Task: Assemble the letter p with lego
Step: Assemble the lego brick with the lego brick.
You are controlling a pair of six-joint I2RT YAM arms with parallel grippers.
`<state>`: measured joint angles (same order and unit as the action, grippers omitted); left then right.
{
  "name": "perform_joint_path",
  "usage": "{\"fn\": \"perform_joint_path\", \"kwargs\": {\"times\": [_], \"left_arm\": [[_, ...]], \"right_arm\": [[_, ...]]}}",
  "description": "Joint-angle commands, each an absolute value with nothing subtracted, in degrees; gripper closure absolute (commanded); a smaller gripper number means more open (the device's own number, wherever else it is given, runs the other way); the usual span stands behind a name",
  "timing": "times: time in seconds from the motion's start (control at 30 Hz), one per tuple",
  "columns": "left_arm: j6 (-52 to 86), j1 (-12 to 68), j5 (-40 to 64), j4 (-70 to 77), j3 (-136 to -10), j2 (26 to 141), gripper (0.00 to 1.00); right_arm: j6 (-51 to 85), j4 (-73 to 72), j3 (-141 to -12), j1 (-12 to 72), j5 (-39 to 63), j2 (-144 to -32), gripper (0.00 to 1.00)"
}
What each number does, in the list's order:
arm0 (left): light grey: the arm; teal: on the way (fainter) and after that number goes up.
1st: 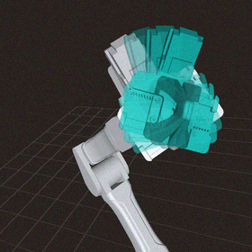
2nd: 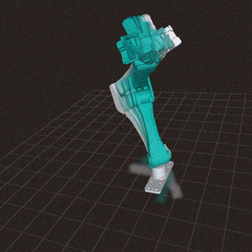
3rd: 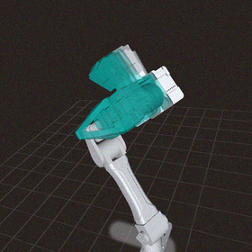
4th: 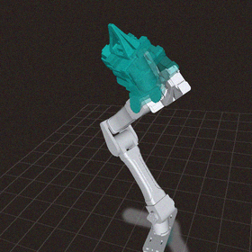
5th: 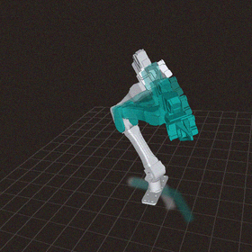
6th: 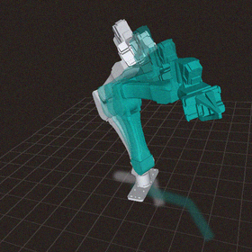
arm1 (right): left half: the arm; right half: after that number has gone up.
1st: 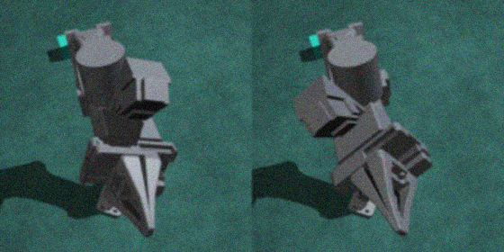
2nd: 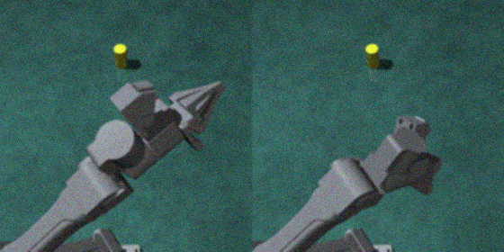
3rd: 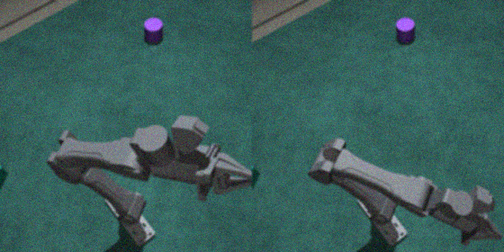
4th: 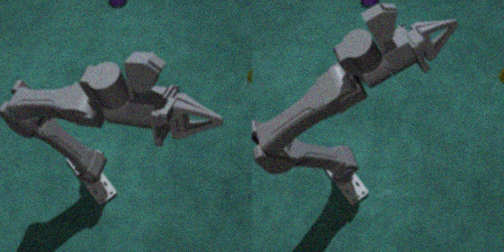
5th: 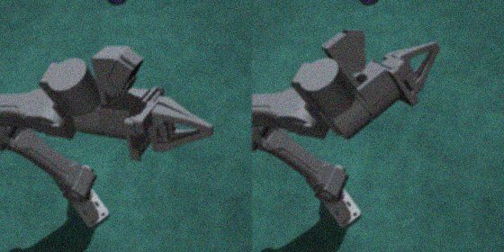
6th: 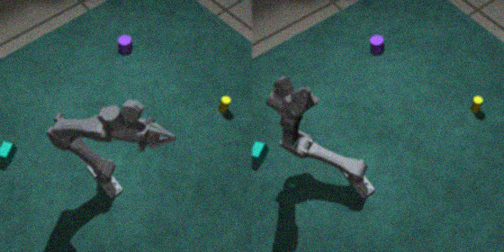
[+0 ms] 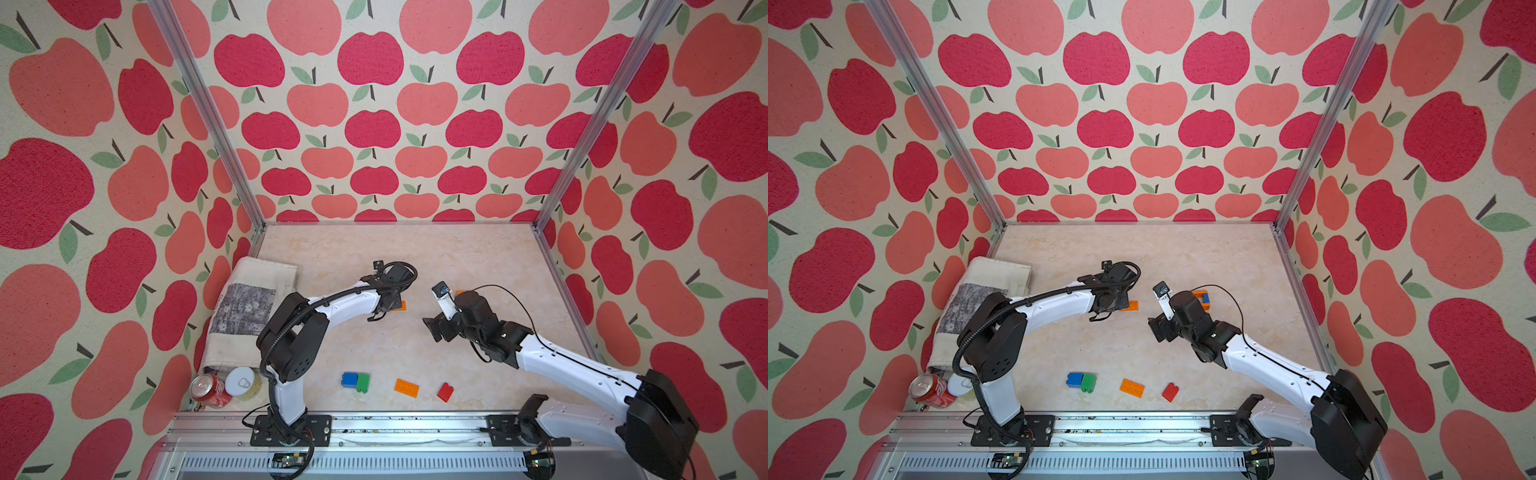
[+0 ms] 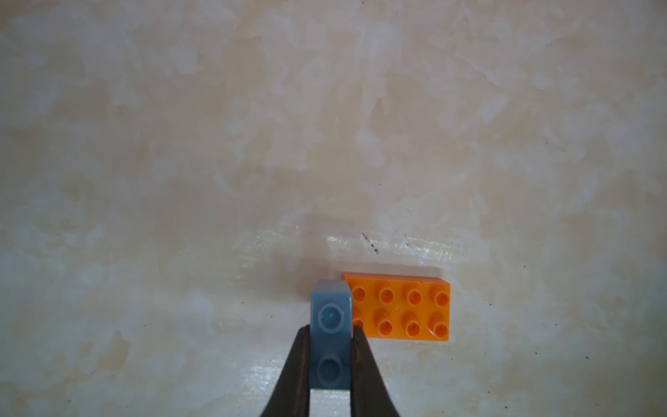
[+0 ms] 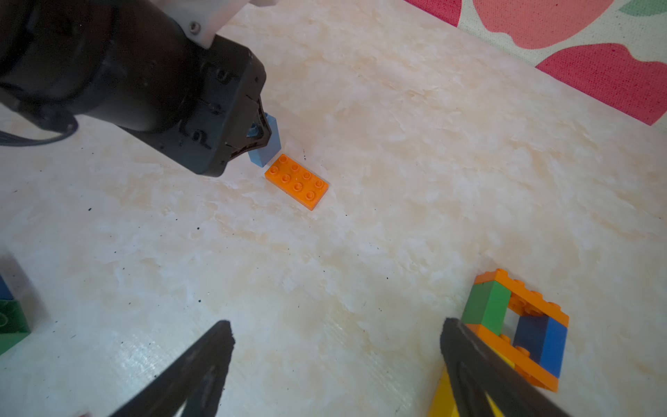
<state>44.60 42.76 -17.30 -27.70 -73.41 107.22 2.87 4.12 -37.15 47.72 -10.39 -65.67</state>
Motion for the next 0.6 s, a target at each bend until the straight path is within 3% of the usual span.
{"fn": "perform_joint_path", "kwargs": {"times": [0.0,0.57], "left_arm": [[46.3,43.8,-20.8,-29.9,-75.5,109.1,1.0],[44.5,46.8,-24.5,-29.8,-78.7,111.4,1.0]], "right_arm": [[4.0,3.3,-35.3,46.8,-9.6,-64.0,0.06],[4.5,2.1,-33.6,46.1,-7.5,-63.7,0.06]]}}
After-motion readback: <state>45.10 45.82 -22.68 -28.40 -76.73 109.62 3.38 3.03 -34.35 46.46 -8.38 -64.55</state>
